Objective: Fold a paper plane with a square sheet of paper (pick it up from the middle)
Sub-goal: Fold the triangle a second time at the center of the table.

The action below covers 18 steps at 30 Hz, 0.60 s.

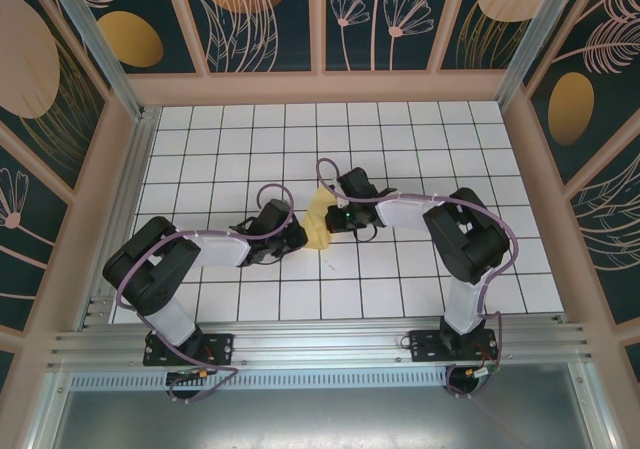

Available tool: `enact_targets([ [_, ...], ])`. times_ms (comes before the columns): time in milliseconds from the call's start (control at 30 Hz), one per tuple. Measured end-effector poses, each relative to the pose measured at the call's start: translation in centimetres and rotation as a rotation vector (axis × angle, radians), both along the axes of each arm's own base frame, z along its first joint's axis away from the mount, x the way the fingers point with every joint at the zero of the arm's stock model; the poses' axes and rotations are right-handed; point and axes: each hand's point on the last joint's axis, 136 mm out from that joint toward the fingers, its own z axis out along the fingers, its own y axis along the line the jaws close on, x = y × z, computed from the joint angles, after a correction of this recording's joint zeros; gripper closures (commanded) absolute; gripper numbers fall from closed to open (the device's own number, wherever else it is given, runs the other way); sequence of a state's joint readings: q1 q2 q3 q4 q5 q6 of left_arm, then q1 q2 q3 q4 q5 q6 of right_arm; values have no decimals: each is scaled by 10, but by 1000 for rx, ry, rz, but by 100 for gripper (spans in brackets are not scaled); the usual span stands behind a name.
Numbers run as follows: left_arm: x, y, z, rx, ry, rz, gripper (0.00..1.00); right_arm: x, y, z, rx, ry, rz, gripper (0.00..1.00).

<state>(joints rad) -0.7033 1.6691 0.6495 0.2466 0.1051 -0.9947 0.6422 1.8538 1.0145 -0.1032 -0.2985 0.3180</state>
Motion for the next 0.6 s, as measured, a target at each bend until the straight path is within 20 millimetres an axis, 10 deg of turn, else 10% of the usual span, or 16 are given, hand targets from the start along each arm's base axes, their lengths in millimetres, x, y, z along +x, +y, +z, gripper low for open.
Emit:
enact_targets([
  [600, -16, -17, 21, -170, 5, -40, 86, -18, 3, 12, 64, 49, 46, 98],
])
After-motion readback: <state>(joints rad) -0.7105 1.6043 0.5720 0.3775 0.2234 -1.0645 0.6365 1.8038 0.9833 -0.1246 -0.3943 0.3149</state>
